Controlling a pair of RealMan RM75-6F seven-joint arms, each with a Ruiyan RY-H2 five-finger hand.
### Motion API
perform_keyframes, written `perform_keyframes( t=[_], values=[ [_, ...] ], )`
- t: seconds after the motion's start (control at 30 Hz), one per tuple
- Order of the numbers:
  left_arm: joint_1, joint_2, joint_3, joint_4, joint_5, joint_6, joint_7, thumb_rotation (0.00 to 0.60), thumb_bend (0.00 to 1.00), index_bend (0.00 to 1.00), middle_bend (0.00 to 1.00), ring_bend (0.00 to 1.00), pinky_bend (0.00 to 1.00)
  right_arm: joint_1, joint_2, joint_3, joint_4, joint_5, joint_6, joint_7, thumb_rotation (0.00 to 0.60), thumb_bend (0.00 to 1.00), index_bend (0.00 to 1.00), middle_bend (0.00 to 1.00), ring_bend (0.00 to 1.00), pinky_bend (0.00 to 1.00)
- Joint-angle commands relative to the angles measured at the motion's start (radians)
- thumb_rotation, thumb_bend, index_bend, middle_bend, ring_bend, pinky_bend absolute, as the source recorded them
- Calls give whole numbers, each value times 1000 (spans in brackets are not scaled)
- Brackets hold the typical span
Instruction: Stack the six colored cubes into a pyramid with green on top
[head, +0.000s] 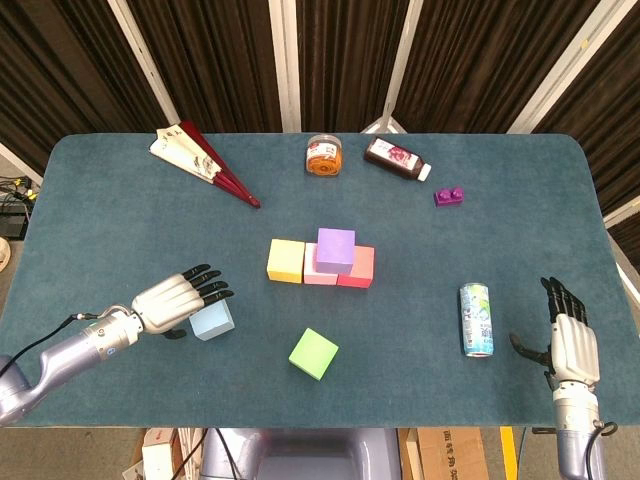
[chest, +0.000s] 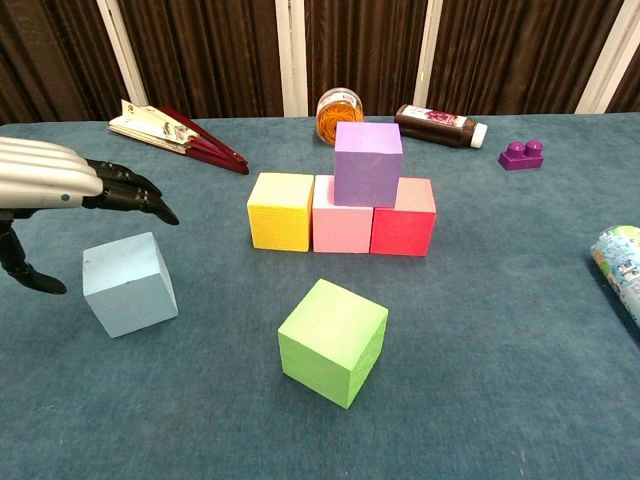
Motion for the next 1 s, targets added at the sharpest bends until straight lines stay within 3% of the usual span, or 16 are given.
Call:
perform_keyframes(
  t=[0.03,1.0],
  values=[
    [-5,-5,7,5,2,3,-5,600,253,123,102,0,0,-2,1,2,2,-1,-7,-1,600,272,63,59,0,0],
    [-22,-67,42,78,-13,51,-29,600,307,254,214,0,0,-14,-20,46,11,38,-27,-39,600,272,63,59,0,0]
  ],
)
